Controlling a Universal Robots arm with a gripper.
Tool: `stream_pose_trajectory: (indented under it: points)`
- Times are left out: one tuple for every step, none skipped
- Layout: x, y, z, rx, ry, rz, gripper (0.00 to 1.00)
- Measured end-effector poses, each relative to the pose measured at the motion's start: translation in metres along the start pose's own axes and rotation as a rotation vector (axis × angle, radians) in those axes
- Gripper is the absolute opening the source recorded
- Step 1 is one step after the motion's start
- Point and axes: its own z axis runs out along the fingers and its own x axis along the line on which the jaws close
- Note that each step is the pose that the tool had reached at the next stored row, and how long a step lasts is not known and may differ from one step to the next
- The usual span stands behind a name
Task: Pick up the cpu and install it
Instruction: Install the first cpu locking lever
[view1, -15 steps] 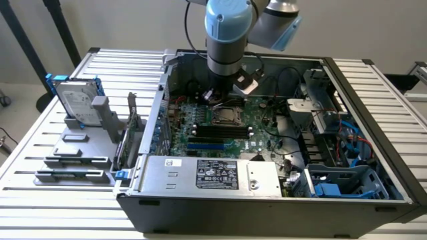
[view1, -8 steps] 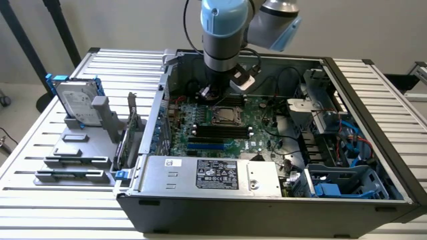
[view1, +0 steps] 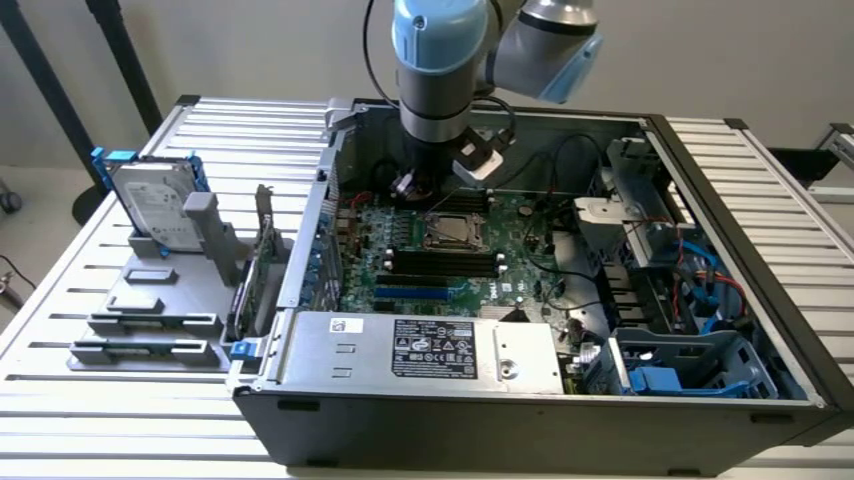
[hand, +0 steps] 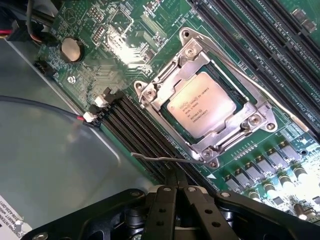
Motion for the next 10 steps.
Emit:
stream_pose_trajectory:
  points:
    - [-0.0006,0.0002,-0.0002,0.0004,-0.0003,-0.002,0.11]
    - [-0.0013,0.0008,-0.0006,0.001,-0.0008,-0.003,0.11]
    - [-0.0021,0.0015,-0.001,0.0016,-0.0012,-0.005,0.11]
    - [-0.0029,0.0024,-0.0014,0.0021,-0.0016,-0.007,0.11]
    - [-0.0037,0.0032,-0.0019,0.0025,-0.002,-0.008,0.11]
    - [-0.0042,0.0037,-0.0021,0.0029,-0.0023,-0.01,0.11]
    - [-0.0045,0.0041,-0.0022,0.0034,-0.0026,-0.011,0.11]
    - [-0.0048,0.0044,-0.0023,0.0038,-0.0029,-0.012,0.11]
    - [-0.0049,0.0044,-0.0024,0.0041,-0.0031,-0.013,0.11]
    - [-0.005,0.0046,-0.0024,0.0043,-0.0034,-0.014,0.11]
